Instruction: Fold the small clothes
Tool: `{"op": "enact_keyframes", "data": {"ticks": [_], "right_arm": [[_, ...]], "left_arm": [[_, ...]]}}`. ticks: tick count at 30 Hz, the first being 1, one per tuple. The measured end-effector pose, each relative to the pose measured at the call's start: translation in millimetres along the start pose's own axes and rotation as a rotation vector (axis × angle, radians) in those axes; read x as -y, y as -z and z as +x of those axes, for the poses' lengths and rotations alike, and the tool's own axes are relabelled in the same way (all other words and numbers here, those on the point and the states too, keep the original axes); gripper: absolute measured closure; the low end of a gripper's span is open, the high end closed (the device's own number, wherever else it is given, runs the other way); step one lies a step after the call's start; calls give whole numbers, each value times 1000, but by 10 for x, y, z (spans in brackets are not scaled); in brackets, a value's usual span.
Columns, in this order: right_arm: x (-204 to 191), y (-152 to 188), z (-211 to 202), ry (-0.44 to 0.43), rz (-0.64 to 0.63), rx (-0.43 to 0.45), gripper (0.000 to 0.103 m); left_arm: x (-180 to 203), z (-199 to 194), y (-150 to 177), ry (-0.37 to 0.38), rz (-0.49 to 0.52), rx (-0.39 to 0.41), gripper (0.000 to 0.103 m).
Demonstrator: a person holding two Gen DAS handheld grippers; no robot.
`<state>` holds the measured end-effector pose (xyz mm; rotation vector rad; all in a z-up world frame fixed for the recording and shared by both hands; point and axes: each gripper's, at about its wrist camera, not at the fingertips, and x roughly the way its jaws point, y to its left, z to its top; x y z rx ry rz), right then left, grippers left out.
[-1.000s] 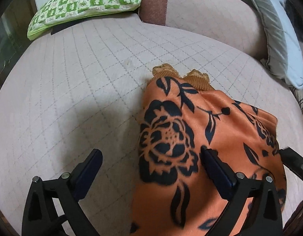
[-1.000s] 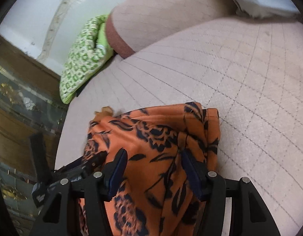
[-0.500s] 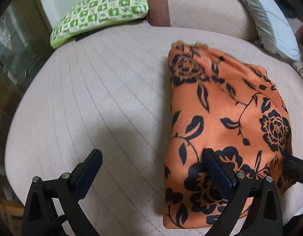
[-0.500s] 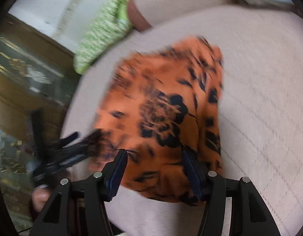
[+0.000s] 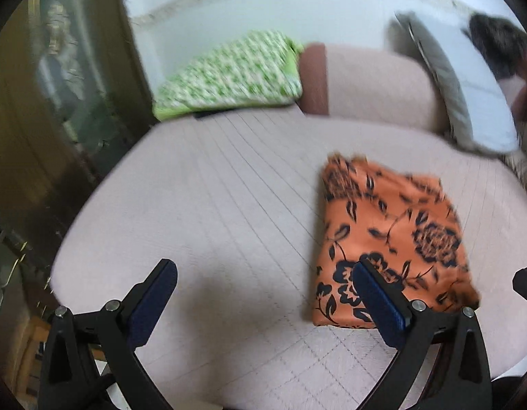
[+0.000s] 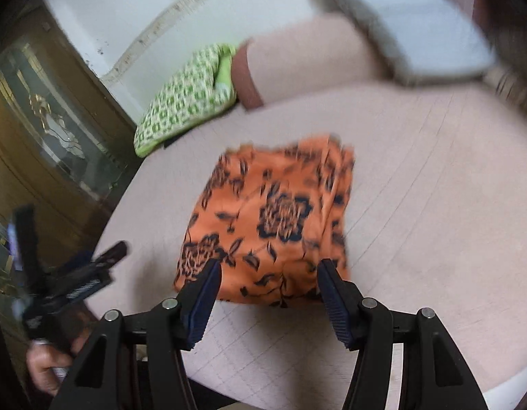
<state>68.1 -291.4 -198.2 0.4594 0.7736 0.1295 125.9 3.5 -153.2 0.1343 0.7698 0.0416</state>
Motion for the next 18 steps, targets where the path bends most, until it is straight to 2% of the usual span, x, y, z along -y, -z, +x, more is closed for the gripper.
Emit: {"op": "enact_keyframes", "data": {"ticks": [6, 12, 18], "right_arm": [[-467, -43, -664, 75, -137, 176, 38], [-783, 40, -1022, 102, -205, 260, 38], [-899, 99, -1202, 100, -237, 293, 38]], "left_arm": [[-135, -660, -106, -53, -2, 119, 0], [-227, -1044, -157, -43, 20, 201, 0], [-290, -1366, -174, -36, 0, 272, 0]]}}
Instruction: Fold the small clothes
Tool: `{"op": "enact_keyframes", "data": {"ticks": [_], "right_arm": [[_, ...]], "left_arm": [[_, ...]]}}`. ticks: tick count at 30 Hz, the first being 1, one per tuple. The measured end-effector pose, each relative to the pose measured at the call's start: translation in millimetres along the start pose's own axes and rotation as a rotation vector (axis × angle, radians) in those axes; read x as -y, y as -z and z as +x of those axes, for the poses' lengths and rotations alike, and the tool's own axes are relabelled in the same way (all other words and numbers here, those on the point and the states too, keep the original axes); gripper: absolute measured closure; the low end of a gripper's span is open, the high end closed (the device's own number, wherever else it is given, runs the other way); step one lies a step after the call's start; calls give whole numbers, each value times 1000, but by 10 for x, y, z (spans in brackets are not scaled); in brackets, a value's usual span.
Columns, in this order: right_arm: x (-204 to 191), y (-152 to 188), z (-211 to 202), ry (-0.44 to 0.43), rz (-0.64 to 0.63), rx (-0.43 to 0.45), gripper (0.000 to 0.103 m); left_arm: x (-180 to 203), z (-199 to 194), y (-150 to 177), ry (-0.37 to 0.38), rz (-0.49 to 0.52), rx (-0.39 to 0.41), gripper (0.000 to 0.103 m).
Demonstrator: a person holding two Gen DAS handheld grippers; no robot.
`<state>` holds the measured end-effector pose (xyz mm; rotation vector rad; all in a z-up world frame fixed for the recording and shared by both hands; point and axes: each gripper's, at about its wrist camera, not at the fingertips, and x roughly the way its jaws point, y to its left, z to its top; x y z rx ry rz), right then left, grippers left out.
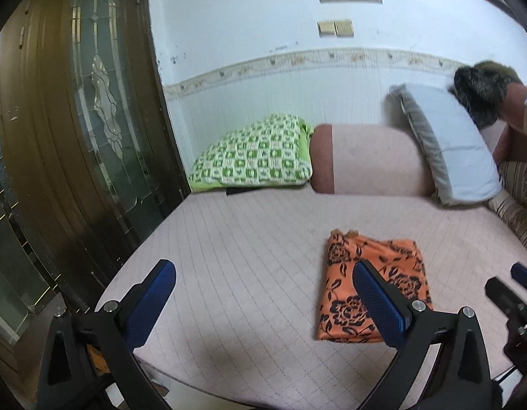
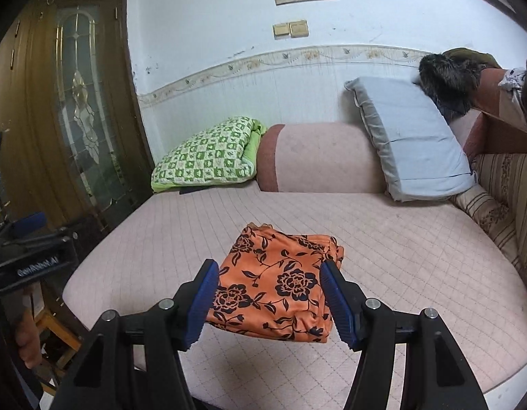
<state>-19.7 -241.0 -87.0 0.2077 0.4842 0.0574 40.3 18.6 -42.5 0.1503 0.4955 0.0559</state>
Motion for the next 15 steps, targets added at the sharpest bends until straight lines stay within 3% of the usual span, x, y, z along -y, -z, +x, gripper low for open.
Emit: {"op": "enact_keyframes", "data": {"ticks": [6, 15], "right_arm": [[-50, 36, -44, 1, -17, 6, 38], [-145, 87, -58, -9, -52, 1, 38]], "left_arm": [[-49, -207, -50, -10, -9, 46, 0], [-6, -321, -51, 37, 6, 62, 0]]}}
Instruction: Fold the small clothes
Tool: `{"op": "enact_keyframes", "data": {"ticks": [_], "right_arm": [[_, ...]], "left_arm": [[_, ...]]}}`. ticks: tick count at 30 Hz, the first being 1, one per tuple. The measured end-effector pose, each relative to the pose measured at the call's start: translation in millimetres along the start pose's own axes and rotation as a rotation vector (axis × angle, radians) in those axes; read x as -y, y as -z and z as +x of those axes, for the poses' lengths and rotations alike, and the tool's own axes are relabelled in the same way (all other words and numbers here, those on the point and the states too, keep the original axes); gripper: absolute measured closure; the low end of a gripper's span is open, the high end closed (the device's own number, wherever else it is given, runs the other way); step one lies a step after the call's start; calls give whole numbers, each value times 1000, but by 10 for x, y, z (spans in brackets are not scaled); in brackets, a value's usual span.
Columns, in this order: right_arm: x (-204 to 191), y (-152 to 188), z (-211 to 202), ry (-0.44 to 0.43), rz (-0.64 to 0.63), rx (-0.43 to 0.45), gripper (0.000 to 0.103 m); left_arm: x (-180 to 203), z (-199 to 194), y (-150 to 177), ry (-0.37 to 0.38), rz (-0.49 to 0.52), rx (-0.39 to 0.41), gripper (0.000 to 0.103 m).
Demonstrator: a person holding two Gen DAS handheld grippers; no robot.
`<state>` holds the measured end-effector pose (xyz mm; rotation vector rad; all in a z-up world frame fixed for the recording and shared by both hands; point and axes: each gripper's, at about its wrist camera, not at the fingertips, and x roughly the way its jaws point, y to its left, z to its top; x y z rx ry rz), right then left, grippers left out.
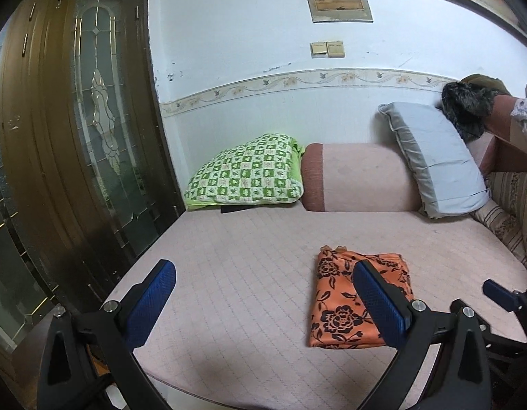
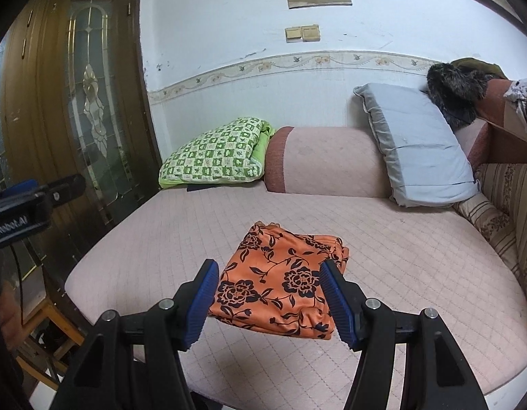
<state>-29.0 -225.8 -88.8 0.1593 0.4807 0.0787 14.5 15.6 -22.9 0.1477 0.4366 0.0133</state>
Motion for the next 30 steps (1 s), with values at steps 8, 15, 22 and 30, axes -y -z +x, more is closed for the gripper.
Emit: {"op": "enact_keyframes", "data": {"ticks": [8, 15, 22, 30], "right_arm": [[5, 73, 100, -8, 0, -26, 38], [7, 119, 155, -22, 4, -39, 38], [17, 137, 194, -28, 5, -46, 38], [25, 147, 284, -37, 9, -59, 38]], "left_arm": [[-6, 0, 10, 3, -15, 6, 0], [57, 26, 36, -25, 9, 5, 0], [117, 10, 35, -19, 27, 15, 0], [149, 18, 10, 26, 31, 12, 0]]}}
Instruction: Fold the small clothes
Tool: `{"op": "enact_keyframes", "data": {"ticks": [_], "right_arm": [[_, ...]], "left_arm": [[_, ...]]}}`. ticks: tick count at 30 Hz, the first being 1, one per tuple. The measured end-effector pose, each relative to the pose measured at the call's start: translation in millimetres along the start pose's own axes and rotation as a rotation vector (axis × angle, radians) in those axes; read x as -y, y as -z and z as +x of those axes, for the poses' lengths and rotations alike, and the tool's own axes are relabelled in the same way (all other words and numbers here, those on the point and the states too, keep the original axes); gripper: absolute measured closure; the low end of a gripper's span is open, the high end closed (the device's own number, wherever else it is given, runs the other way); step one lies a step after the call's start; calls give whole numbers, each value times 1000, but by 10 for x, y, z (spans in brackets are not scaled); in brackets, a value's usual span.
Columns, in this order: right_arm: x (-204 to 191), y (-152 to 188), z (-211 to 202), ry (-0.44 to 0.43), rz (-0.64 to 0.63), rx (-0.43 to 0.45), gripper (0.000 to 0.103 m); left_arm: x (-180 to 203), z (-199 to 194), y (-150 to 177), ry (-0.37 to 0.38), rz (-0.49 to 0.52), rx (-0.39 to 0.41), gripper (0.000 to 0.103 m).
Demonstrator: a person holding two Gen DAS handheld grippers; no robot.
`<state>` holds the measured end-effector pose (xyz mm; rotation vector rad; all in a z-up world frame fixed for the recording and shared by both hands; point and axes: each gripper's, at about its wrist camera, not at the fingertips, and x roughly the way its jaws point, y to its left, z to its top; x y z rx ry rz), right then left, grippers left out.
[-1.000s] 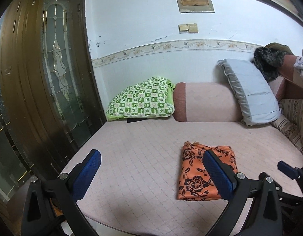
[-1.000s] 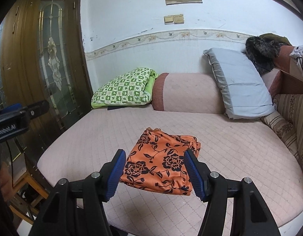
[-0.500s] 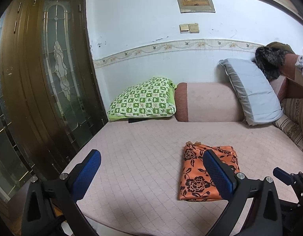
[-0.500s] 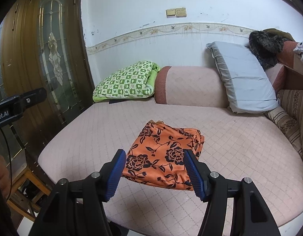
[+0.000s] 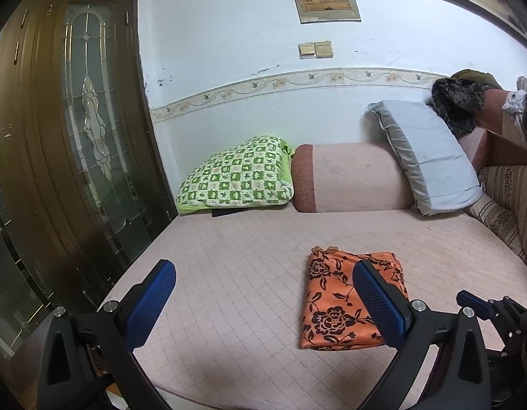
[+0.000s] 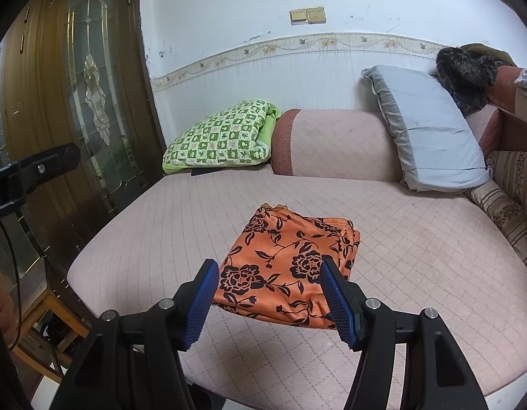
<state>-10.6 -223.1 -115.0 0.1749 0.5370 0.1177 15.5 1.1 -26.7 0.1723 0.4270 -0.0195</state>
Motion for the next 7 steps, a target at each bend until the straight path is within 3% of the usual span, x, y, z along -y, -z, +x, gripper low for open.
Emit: {"op": "enact_keyframes", "data": {"ticks": [4, 7], "right_arm": [[8, 6, 55, -4, 3, -7, 38], [45, 9, 104, -6, 18, -15, 38]], "left_arm": [[2, 6, 10, 53, -5, 28, 0], [30, 77, 22, 53, 2, 16, 0]]}}
